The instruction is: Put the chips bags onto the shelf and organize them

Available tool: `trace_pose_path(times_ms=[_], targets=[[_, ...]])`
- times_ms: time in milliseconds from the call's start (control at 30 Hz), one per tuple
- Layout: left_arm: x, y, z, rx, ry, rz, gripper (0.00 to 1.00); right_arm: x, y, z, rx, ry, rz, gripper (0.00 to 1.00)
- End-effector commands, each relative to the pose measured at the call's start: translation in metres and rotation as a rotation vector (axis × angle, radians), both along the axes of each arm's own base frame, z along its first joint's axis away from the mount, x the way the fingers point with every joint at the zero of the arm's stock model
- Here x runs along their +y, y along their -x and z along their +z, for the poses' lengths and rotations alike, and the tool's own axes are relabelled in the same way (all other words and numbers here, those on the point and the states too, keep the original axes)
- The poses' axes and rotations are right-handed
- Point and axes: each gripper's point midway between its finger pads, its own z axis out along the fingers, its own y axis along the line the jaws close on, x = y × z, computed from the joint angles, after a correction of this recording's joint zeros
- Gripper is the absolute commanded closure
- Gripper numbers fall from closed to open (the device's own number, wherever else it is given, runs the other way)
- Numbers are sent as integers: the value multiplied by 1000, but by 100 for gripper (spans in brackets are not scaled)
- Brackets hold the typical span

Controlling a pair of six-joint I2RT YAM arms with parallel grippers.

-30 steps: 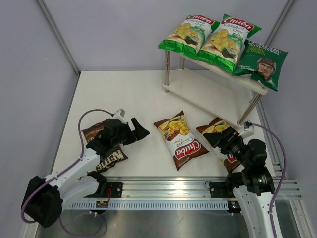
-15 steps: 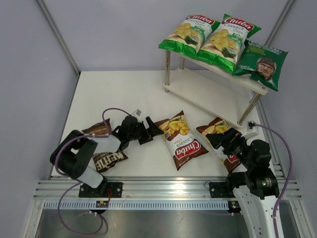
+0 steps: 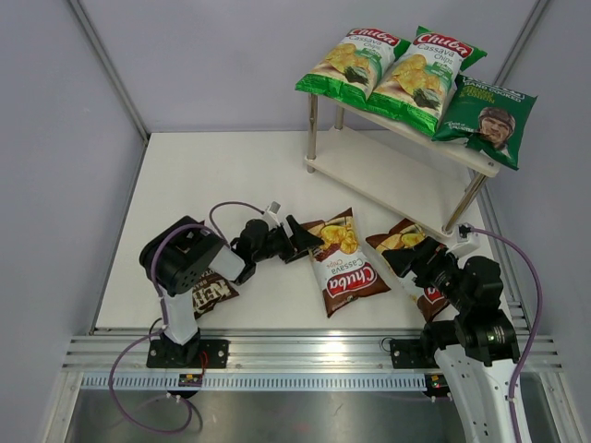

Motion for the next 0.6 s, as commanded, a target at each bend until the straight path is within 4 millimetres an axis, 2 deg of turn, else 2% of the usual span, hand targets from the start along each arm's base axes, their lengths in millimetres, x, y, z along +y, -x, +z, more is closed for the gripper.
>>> trace_pose_path(times_ms=[0, 33, 67, 133, 200, 267, 300, 467, 500, 567], targets=[[1, -1, -6, -47, 3, 24, 16, 3, 2, 12, -51, -2, 23, 0], [4, 3, -5, -54, 10, 30, 21, 3, 3, 12, -52, -1, 24, 1], [4, 0, 2, -86, 29, 44, 35, 2, 2, 12, -53, -1, 20, 1], [4, -1, 8, -114, 41, 45, 44, 2, 2, 10, -45, -1, 18, 0], [0, -2, 15, -143, 58, 33, 60, 2, 1, 8, -38, -2, 14, 1], [-1, -1, 22, -174, 78, 25, 66, 2, 1, 6, -32, -6, 13, 1], [-1, -1, 25, -182, 85, 26, 76, 2, 0, 5, -27, -7, 11, 0], [4, 3, 45, -249, 139, 39, 92, 1, 0, -6, -5, -7, 4, 0], [4, 3, 52, -263, 152, 43, 98, 1, -1, -8, -1, -7, 3, 1], [6, 4, 60, -276, 167, 49, 100, 2, -2, -16, 25, -18, -1, 1]])
